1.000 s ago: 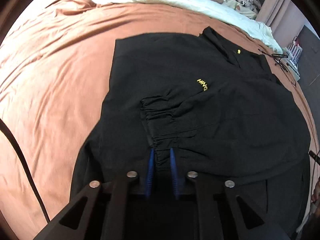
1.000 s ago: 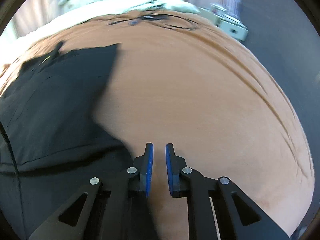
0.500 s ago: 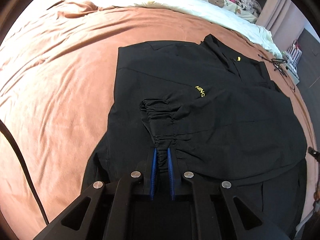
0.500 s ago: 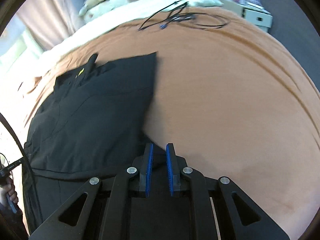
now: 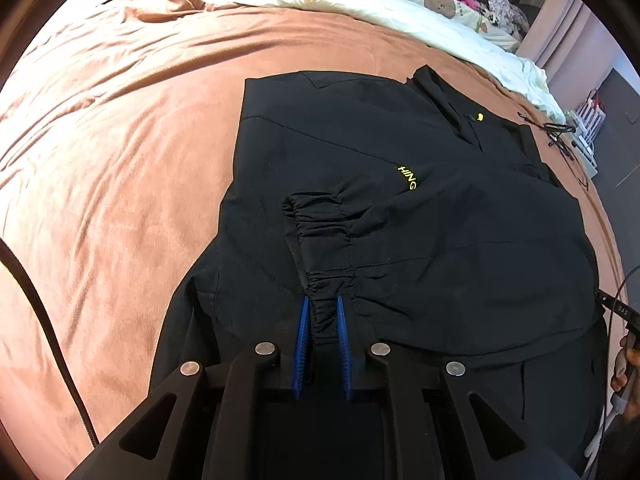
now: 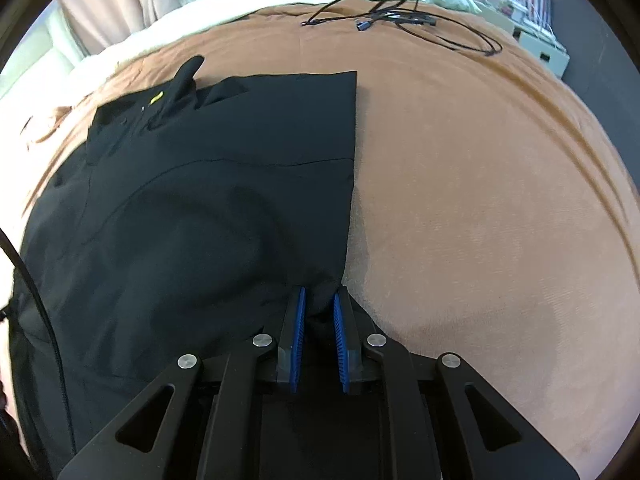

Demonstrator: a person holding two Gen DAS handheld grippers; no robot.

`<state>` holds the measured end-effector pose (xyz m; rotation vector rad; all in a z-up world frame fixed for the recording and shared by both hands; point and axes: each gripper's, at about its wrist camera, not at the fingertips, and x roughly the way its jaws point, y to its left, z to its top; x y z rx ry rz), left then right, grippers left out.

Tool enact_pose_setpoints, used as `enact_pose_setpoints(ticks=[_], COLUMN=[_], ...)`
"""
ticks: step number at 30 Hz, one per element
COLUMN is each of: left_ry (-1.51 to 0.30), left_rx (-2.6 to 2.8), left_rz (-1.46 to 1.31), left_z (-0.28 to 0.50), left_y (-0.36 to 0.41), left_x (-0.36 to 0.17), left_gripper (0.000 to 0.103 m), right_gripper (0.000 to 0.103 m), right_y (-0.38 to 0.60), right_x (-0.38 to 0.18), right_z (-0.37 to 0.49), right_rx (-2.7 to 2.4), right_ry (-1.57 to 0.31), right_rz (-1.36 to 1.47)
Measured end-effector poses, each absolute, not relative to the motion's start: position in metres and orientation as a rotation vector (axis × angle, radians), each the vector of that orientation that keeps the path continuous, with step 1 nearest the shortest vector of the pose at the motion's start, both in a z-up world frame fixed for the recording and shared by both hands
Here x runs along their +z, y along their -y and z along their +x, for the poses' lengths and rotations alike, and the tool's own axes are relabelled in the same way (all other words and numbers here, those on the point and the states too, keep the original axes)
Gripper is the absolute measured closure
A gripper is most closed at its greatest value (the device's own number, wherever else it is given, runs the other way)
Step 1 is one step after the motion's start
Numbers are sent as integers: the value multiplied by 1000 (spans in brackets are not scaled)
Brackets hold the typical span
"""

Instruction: Fold large clothes

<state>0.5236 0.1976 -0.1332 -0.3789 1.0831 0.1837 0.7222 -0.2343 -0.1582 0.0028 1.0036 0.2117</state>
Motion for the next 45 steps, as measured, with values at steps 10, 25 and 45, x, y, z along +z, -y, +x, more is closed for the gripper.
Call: enact_pose_setpoints(ticks=[10, 25, 45], left_ry=[-1042, -876, -768], left_rx=[156, 127, 189], left_rz=[-451, -411, -229], left_z=[481, 378, 238], left_y=[-202, -177, -147], left_x=[-98, -41, -18], left_gripper=[72, 10, 9], right_gripper=[92, 0, 0], right_y=[238, 250, 299], right_x=[-124, -93, -93], right_z=[662, 533, 345], right_rx=[223, 328, 188], right_ry=[-929, -843, -669], right_rz=[-54, 23, 50])
